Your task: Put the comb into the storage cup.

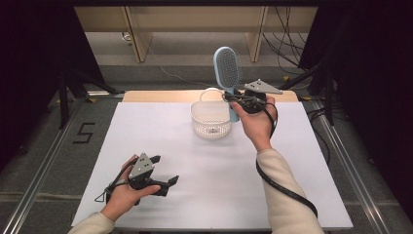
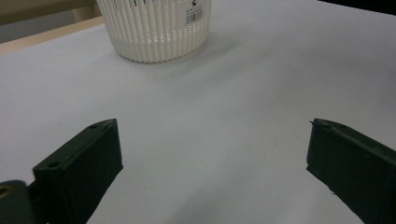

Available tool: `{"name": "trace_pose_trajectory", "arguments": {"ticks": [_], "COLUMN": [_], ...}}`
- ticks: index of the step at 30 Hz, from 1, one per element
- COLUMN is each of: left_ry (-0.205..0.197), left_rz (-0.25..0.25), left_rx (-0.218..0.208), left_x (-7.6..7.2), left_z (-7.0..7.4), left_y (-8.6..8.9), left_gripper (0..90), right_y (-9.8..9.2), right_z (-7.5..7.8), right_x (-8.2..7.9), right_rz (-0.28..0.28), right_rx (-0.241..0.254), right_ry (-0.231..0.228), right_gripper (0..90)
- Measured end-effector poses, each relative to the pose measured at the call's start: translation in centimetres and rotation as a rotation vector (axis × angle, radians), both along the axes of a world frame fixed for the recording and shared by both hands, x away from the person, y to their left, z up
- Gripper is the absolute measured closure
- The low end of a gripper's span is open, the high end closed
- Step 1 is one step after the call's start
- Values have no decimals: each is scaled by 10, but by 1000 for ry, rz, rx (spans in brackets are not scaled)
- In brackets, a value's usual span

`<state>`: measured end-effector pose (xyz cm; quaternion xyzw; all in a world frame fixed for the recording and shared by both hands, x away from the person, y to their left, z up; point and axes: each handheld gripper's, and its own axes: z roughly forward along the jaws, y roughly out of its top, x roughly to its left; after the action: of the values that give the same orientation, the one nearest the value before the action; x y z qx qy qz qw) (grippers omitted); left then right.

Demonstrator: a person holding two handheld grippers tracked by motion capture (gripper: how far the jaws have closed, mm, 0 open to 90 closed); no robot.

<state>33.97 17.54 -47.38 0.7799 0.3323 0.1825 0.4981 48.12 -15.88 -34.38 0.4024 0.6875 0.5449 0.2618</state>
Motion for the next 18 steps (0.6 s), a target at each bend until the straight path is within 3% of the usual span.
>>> {"name": "trace_pose_trajectory", "arguments": {"ticks": [18], "left_ry": [0], "left_rz": [-2], "left_rx": [1], "left_x": [0], "left_z": [0], "left_y": [0], "left_gripper": [27], "right_y": [1], "right_z": [-2], "right_x": [5], "right_rz": [1], "right_rx": [-11], "right_ry": [1], "right_gripper": [705]}}
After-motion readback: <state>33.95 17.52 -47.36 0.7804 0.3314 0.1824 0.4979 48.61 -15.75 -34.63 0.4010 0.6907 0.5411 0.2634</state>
